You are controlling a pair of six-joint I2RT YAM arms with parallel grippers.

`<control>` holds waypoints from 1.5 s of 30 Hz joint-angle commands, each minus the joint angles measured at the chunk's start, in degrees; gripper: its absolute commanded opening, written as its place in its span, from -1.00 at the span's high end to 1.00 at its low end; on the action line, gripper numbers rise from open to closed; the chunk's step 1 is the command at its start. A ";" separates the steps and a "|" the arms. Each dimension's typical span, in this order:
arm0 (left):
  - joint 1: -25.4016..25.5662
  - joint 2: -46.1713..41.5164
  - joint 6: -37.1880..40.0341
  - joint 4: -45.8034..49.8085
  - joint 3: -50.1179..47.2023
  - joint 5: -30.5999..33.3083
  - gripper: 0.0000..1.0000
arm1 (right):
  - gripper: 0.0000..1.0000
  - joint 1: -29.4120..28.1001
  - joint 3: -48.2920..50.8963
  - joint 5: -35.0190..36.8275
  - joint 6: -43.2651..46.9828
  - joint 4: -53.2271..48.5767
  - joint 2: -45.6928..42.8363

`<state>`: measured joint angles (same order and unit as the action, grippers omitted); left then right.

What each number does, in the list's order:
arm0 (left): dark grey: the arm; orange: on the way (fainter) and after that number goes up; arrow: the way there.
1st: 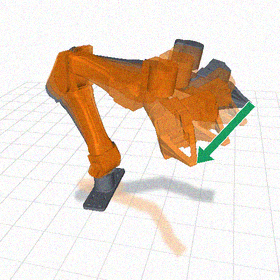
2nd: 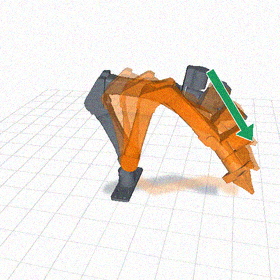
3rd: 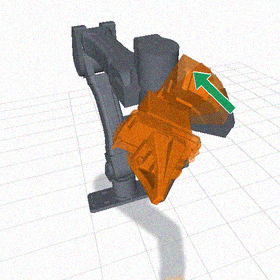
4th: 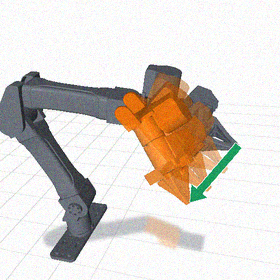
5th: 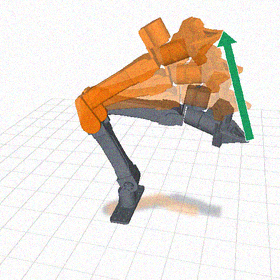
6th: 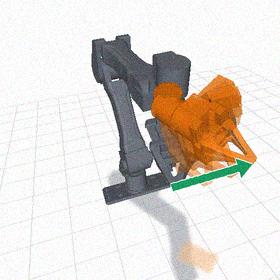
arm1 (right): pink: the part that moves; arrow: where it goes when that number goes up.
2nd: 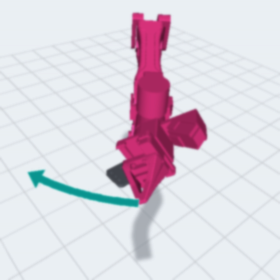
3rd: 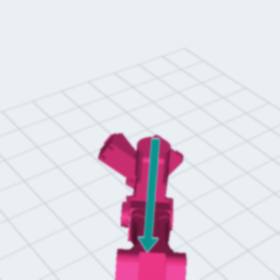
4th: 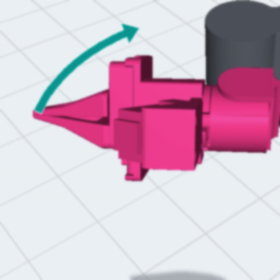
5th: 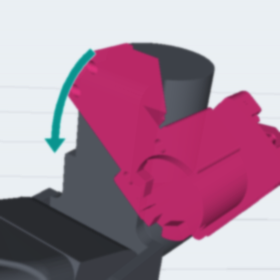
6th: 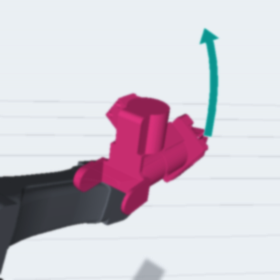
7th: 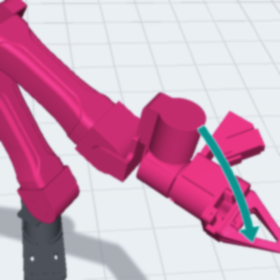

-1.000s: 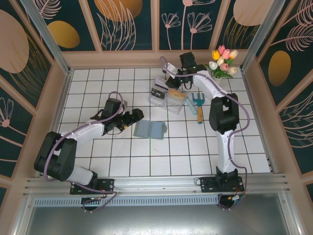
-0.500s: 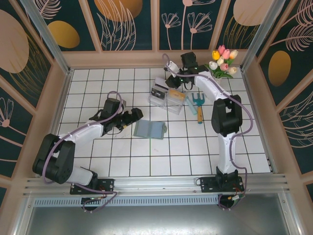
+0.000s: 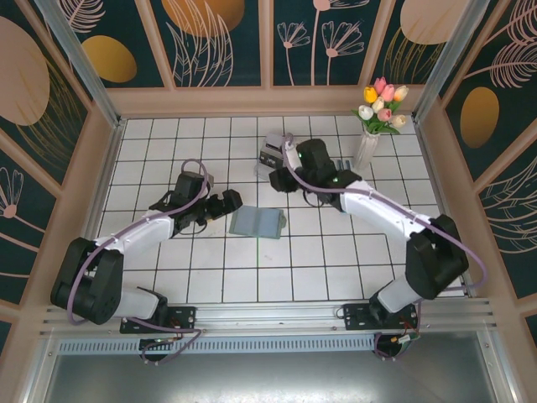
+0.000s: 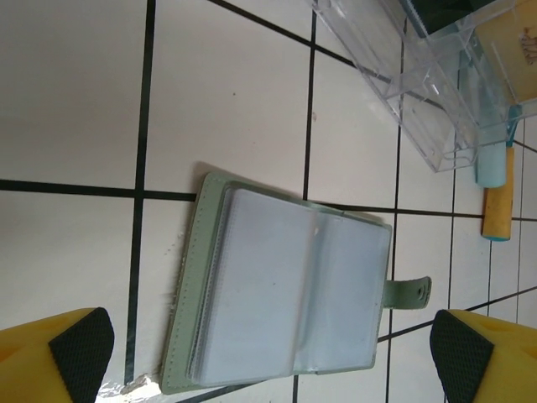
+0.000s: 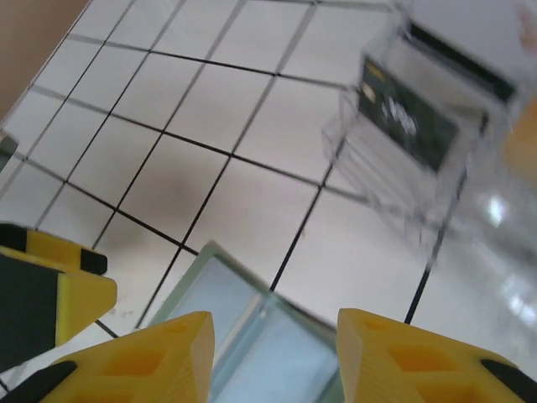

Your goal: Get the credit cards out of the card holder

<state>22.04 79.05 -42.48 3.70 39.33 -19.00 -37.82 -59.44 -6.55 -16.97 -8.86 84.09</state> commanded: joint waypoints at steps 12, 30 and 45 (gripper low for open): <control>1.31 0.54 0.29 -2.64 -1.71 -2.97 -0.97 | 0.14 -9.98 7.43 4.49 -38.42 -2.11 1.81; 4.23 5.28 -1.95 -5.37 0.35 -3.28 -0.97 | 0.41 -11.14 3.76 6.49 -39.86 -5.88 14.59; 5.37 10.07 -3.24 -7.57 0.92 -5.23 -0.97 | 0.57 -8.28 0.65 6.61 -35.14 -6.11 18.48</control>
<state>26.81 88.23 -45.25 -2.81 39.13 -22.98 -46.48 -57.25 -0.89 -54.06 -14.15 101.65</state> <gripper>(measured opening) 0.985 0.216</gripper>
